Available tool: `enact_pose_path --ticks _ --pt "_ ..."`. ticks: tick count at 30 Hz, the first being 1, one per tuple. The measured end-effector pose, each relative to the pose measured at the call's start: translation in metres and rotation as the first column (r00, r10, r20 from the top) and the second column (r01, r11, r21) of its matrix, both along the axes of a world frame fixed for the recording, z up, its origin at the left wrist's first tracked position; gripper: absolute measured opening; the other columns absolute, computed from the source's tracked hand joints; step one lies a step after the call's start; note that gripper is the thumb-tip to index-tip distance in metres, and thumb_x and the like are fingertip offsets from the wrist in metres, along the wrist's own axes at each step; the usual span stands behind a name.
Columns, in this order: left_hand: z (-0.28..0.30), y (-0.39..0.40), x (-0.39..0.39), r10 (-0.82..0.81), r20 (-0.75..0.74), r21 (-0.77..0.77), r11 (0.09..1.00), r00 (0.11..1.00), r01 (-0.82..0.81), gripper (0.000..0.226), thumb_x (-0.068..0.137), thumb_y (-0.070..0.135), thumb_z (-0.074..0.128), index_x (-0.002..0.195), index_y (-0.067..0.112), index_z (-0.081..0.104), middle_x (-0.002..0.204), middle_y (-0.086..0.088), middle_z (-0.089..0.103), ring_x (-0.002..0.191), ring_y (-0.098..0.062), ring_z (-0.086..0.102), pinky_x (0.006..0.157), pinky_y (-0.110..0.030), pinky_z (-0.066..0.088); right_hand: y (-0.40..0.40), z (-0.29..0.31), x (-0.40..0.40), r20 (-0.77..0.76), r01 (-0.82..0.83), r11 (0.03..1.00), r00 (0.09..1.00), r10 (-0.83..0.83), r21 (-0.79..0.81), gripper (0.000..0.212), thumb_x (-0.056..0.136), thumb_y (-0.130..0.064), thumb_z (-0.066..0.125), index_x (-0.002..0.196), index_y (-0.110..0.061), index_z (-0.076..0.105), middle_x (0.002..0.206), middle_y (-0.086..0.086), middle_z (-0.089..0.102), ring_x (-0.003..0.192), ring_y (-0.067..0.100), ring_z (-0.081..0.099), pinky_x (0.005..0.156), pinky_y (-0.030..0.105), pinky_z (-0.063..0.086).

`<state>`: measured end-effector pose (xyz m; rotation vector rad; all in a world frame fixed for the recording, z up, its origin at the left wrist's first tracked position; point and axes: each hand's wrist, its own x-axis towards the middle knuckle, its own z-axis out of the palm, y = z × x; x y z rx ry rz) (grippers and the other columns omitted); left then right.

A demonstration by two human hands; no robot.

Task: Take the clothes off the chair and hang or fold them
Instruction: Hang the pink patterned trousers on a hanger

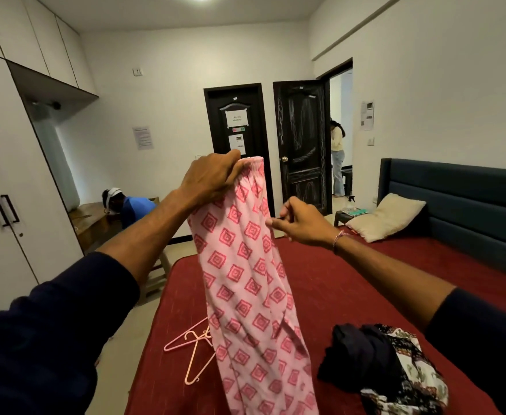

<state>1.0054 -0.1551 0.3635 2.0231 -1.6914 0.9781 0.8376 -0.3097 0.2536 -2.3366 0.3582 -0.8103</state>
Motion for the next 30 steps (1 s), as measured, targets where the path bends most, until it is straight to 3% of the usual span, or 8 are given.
enact_pose_path --ticks 3,7,15,19,22,24,27,30 --pt "0.013 -0.001 -0.001 0.040 0.048 -0.008 0.999 0.998 -0.040 0.041 0.104 0.053 0.030 0.090 0.018 0.046 0.074 0.000 0.056 0.058 -0.018 0.050 0.059 -0.030 0.037 0.007 -0.021 -0.004 -0.135 -0.099 0.976 0.983 0.127 0.196 0.042 0.095 -0.043 0.063 0.084 -0.003 0.068 0.069 0.008 0.070 0.060 0.015 0.067 0.056 0.025 0.055" --pt "0.035 0.000 -0.005 0.060 0.099 -0.004 0.998 0.993 -0.059 0.038 0.104 0.052 0.031 0.093 0.019 0.047 0.075 0.000 0.057 0.059 -0.020 0.053 0.060 -0.031 0.041 0.020 -0.051 0.002 -0.335 -0.126 0.934 0.910 0.243 0.334 0.056 0.101 -0.053 0.046 0.101 -0.004 0.073 0.086 0.003 0.071 0.077 0.018 0.067 0.064 0.029 0.058" --pt "0.066 0.008 -0.009 0.079 0.138 -0.028 0.997 0.987 -0.076 0.040 0.104 0.052 0.032 0.095 0.017 0.048 0.076 -0.004 0.059 0.061 -0.023 0.056 0.062 -0.034 0.047 0.030 -0.080 0.035 -0.298 0.031 0.753 0.928 0.223 0.657 0.100 0.086 -0.084 0.016 0.113 -0.002 0.067 0.108 0.013 0.072 0.101 0.028 0.068 0.090 0.044 0.054" --pt "0.072 0.017 -0.007 0.113 0.162 -0.047 0.993 0.980 -0.107 0.038 0.105 0.049 0.031 0.096 0.016 0.048 0.076 -0.004 0.057 0.059 -0.022 0.053 0.060 -0.030 0.038 0.044 -0.082 0.050 -0.214 0.006 0.646 0.946 0.244 0.763 0.101 0.081 -0.090 0.019 0.130 -0.010 0.059 0.125 0.011 0.064 0.116 0.028 0.060 0.101 0.047 0.047" --pt "0.074 0.023 -0.005 0.117 0.172 -0.046 0.993 0.978 -0.111 0.035 0.105 0.049 0.031 0.095 0.019 0.045 0.076 -0.005 0.058 0.057 -0.021 0.052 0.059 -0.030 0.038 0.052 -0.078 0.052 -0.030 -0.106 0.513 0.968 0.250 0.852 0.076 0.078 -0.090 0.024 0.083 -0.022 0.058 0.072 0.001 0.054 0.064 0.013 0.050 0.063 0.029 0.037" --pt "0.077 0.028 -0.003 0.102 0.168 -0.046 0.994 0.980 -0.095 0.033 0.105 0.049 0.032 0.094 0.020 0.043 0.076 -0.005 0.059 0.057 -0.021 0.052 0.058 -0.032 0.042 0.053 -0.077 0.055 0.133 -0.217 0.371 0.962 0.238 0.903 0.067 0.078 -0.089 0.033 0.076 -0.023 0.047 0.065 -0.001 0.038 0.056 0.012 0.031 0.056 0.029 0.023" --pt "0.081 0.036 0.001 0.106 0.176 -0.044 0.994 0.979 -0.099 0.033 0.105 0.050 0.032 0.095 0.020 0.044 0.078 -0.008 0.061 0.059 -0.025 0.055 0.060 -0.037 0.049 0.049 -0.075 0.060 0.323 -0.342 0.193 0.938 0.125 0.920 0.057 0.095 -0.071 0.038 0.100 -0.017 0.055 0.077 0.008 0.067 0.063 0.018 0.056 0.062 0.032 0.041" --pt "0.084 0.044 0.007 0.132 0.179 -0.046 0.991 0.975 -0.125 0.033 0.105 0.051 0.032 0.093 0.022 0.041 0.077 -0.011 0.062 0.059 -0.028 0.057 0.060 -0.040 0.052 0.050 -0.065 0.054 0.468 -0.468 -0.023 0.879 0.094 0.883 0.037 0.099 -0.056 0.048 0.091 -0.020 0.054 0.085 0.011 0.070 0.068 0.020 0.065 0.059 0.031 0.054"
